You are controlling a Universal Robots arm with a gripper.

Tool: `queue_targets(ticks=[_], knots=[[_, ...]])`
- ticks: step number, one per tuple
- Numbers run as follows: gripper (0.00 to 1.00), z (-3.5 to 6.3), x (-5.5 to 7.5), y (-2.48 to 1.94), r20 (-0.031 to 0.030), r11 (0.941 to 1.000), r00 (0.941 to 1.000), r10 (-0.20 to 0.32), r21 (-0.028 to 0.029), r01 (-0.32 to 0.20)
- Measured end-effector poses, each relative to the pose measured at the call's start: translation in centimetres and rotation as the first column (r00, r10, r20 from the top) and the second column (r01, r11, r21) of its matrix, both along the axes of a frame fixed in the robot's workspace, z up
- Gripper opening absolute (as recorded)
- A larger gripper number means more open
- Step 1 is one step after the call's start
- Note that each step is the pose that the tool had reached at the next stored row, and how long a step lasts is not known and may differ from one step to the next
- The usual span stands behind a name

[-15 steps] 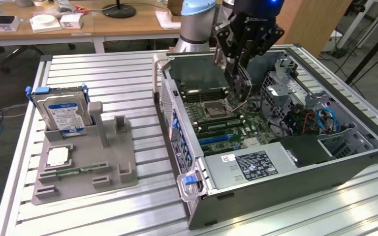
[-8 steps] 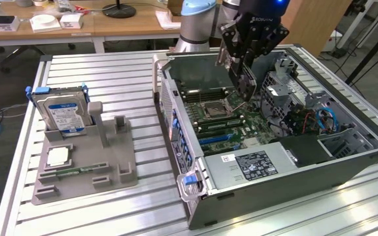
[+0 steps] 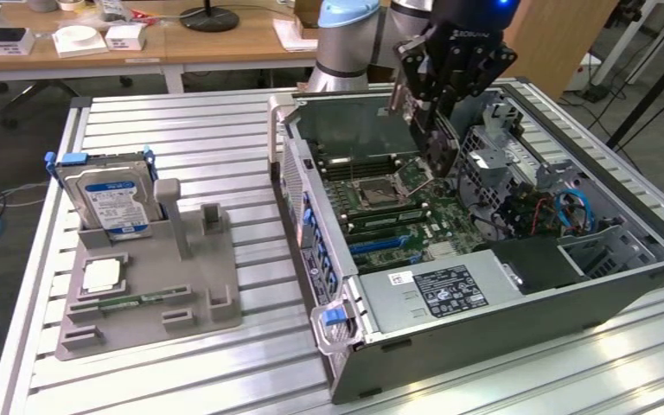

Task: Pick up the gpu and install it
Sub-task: 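Pick up the gpu and move the gpu toward the slot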

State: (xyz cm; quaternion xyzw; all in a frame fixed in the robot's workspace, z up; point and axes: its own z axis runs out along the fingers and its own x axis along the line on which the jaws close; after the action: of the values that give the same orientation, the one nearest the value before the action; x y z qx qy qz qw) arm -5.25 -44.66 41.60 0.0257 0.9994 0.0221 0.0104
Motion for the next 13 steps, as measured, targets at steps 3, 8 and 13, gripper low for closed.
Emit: queue_targets(ticks=[3, 8, 13], knots=[[0.26, 0.0, 0.4, 0.0, 0.0, 1.0, 1.0, 0.0, 0.0, 0.0], [0.26, 0.0, 0.7, 0.0, 0.0, 1.0, 1.0, 0.0, 0.0001, 0.0], [0.26, 0.0, 1.1, 0.0, 0.0, 1.0, 1.0, 0.0, 0.0, 0.0]])
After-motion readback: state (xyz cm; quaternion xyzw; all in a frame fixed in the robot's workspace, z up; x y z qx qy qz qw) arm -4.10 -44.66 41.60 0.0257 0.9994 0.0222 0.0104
